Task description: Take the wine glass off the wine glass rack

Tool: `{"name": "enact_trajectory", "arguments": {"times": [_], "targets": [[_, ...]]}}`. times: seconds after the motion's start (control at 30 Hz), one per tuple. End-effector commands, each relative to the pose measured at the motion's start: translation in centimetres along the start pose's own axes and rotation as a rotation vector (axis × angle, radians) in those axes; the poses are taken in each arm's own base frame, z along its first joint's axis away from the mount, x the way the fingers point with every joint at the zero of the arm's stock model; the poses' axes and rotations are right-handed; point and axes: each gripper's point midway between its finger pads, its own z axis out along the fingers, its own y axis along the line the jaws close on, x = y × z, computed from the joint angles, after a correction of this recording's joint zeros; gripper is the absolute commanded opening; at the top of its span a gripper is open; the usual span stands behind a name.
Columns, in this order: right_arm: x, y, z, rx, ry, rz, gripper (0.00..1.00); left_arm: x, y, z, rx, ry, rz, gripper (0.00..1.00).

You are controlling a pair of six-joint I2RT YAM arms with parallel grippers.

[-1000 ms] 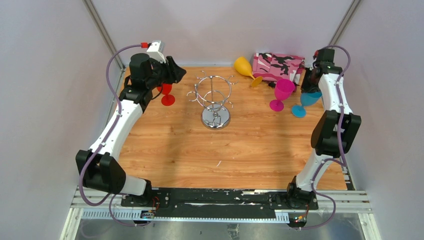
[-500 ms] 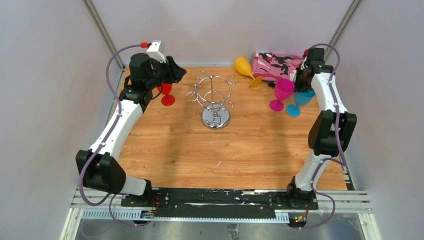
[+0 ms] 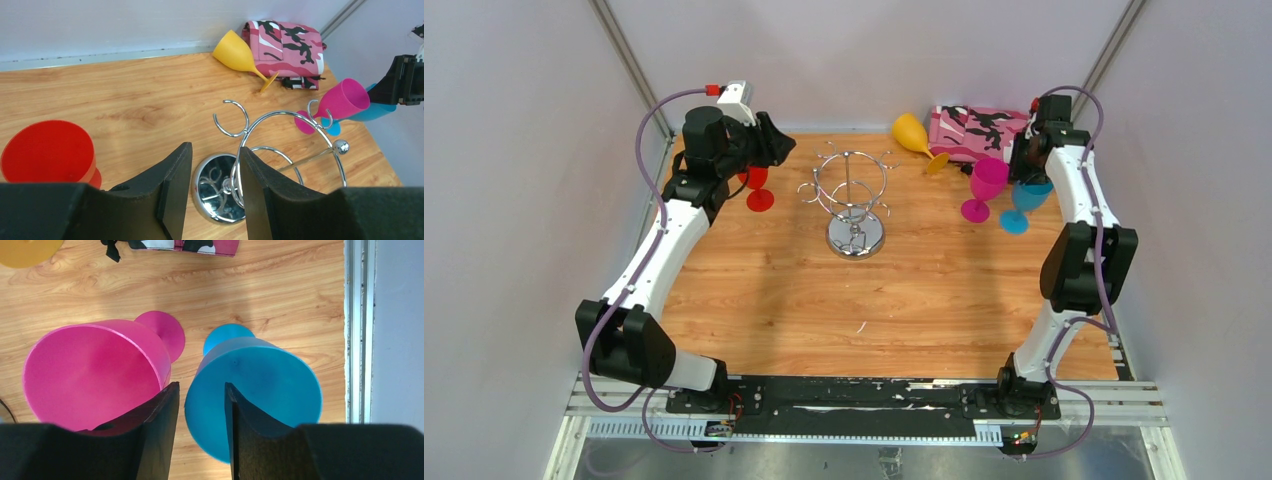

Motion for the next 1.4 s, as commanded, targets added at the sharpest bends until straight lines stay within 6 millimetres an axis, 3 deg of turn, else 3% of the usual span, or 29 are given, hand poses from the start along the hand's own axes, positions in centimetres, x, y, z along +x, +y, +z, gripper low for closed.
{"name": "enact_trajectory", "arguments": {"times": [0.0,0.33,0.53,0.7,0.87,0.97,1.07,1.37], "targets": [[-2.0,1.3,-3.9,-0.017,-0.083,-0.012,0.43,0.1,-0.1,-0.1,0.001,0.002,0.013,0.45],[-7.1,3.0,-11.0,0.003,-0.329,-0.053,0.47,0.0,-0.4,0.3,0.021,-0.002,0.001,0.45],[-8.7,11.3,-12.0,-0.124,-0.378,-0.242,0.47,0.1,-0.4,0.5,0.023,-0.001,-0.009,0.45],[-8.1,19.2,-10.0,-0.217,-0.347,-0.377,0.46,0.1,-0.4,0.5,0.023,-0.003,-0.008,0.45],[-7.0,23.9,-5.5,-0.233,-0.276,-0.434,0.45,0.3,-0.2,0.4,0.017,0.005,0.003,0.45],[-5.9,24.6,-1.9,-0.169,-0.221,-0.456,0.45,0.4,-0.1,0.3,0.013,0.006,0.016,0.45],[-5.2,24.6,0.4,-0.115,-0.189,-0.45,0.45,0.7,0.1,0.3,0.006,0.01,0.029,0.45],[-4.0,23.6,3.9,-0.01,-0.138,-0.443,0.48,1.1,0.5,0.7,0.002,0.02,0.046,0.45]]}}
